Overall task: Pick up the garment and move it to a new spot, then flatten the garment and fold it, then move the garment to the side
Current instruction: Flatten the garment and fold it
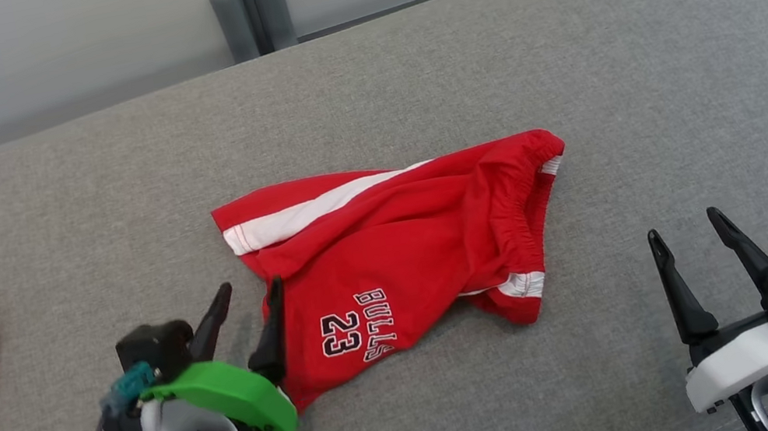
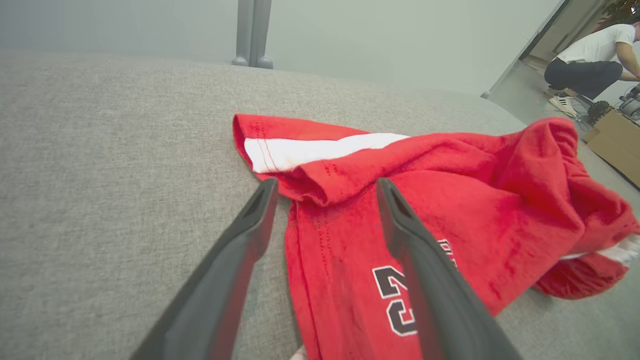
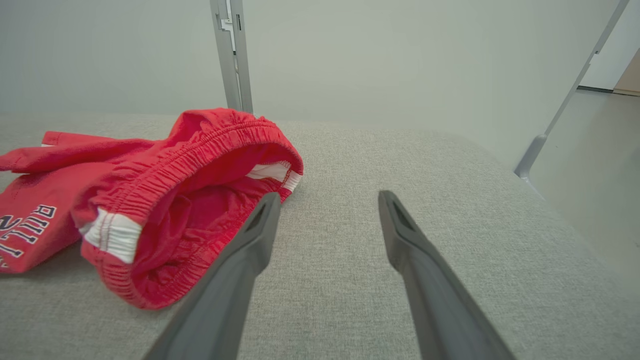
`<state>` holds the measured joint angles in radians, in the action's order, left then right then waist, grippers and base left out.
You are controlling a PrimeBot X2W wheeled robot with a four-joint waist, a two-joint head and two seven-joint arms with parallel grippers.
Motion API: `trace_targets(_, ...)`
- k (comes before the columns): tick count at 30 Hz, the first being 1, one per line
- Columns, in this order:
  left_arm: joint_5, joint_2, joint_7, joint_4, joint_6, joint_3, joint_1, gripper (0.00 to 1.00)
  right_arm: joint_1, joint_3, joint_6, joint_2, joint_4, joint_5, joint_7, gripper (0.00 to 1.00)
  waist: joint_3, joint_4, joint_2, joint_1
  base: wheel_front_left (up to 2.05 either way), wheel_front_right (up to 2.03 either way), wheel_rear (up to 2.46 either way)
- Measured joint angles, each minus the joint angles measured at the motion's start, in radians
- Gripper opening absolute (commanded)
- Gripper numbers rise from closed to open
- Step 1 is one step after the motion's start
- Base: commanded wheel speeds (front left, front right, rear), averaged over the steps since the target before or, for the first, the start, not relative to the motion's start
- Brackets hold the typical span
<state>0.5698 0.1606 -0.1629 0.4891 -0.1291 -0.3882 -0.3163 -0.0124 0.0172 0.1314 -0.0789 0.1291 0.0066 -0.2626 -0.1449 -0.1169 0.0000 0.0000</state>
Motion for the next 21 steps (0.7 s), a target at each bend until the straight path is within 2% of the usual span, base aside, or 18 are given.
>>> trace_targets(9,0.055,0.023,0.101,0.171,0.001,0.021,-0.168,1.0,-0.02,-0.02,0.0,0.009,0.003,0.008,0.0,1.0,-0.046,-0.072,0.0,0.0,0.0,0.0,0.0)
trace_targets(21,0.068,0.035,0.118,0.363,0.011,0.035,-0.286,1.0,-0.037,-0.03,0.0,0.013,0.01,0.01,0.0,1.0,-0.092,-0.117,0.0,0.0,0.0,0.0,0.0)
